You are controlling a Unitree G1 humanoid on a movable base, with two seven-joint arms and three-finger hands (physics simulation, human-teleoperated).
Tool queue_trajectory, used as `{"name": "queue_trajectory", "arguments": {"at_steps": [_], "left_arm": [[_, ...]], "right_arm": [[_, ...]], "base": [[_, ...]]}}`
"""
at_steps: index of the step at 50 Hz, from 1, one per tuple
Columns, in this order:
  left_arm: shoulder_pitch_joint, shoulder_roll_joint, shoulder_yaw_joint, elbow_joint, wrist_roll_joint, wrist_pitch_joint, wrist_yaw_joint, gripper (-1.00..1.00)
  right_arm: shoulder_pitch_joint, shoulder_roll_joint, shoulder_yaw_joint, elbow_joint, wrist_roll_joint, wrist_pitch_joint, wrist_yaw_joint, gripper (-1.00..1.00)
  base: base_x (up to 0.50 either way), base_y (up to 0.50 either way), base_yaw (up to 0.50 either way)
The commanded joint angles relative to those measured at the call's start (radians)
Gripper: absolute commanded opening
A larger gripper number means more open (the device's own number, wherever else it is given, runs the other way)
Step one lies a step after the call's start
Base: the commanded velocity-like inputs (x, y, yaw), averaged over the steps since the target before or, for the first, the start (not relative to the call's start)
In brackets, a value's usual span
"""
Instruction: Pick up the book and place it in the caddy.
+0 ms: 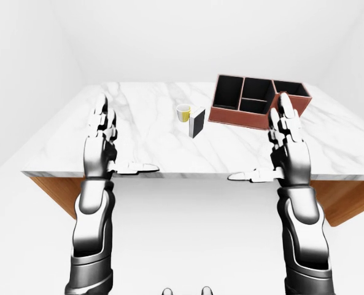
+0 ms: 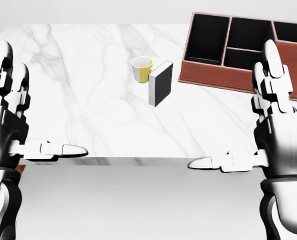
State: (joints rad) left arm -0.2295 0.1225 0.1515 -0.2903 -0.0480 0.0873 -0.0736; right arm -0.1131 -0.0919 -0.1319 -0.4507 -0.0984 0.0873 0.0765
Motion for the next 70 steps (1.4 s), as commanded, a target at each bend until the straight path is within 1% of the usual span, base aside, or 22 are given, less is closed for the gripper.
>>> {"name": "queue_trajectory", "arguments": {"at_steps": [1, 5, 6, 9, 15, 19, 31, 57, 70], "left_arm": [[-0.103, 0.043, 0.034, -0.021, -0.028, 0.000, 0.044, 1.00], [-0.092, 0.044, 0.028, -0.029, -0.024, 0.000, 0.047, 1.00], [-0.084, 0.050, 0.014, -0.019, 0.008, 0.000, 0.047, 1.00], [-0.083, 0.041, 0.016, -0.019, 0.017, 0.000, 0.049, 1.00], [-0.088, 0.036, 0.022, -0.024, 0.011, 0.000, 0.056, 1.00], [-0.070, 0.029, 0.011, -0.024, 0.017, 0.000, 0.056, 1.00], [-0.062, 0.029, 0.014, -0.034, 0.015, 0.000, 0.046, 1.00], [-0.061, 0.025, 0.016, -0.039, 0.013, 0.000, 0.048, 1.00], [-0.065, 0.024, 0.020, -0.056, -0.013, 0.000, 0.054, 1.00]], "right_arm": [[-0.103, -0.046, -0.048, -0.100, -0.003, 0.000, 0.043, 1.00], [-0.107, -0.057, -0.059, -0.100, 0.014, 0.000, 0.054, 1.00], [-0.115, -0.065, -0.066, -0.102, 0.018, 0.000, 0.058, 1.00], [-0.121, -0.069, -0.072, -0.099, 0.025, 0.000, 0.058, 1.00], [-0.126, -0.076, -0.072, -0.097, 0.027, 0.000, 0.054, 1.00], [-0.139, -0.083, -0.080, -0.089, 0.028, 0.000, 0.052, 1.00], [-0.124, -0.089, -0.095, -0.109, 0.034, 0.000, 0.055, 1.00], [-0.100, -0.083, -0.094, -0.108, 0.016, 0.000, 0.063, 1.00], [-0.096, -0.082, -0.095, -0.086, 0.007, 0.000, 0.053, 1.00]], "base": [[0.00, 0.00, 0.00], [0.00, 0.00, 0.00], [0.00, 0.00, 0.00], [0.18, -0.03, 0.00], [0.27, -0.05, 0.00], [0.27, -0.05, 0.00], [0.27, -0.05, 0.00], [0.27, -0.05, 0.00], [0.27, -0.04, 0.00]]}}
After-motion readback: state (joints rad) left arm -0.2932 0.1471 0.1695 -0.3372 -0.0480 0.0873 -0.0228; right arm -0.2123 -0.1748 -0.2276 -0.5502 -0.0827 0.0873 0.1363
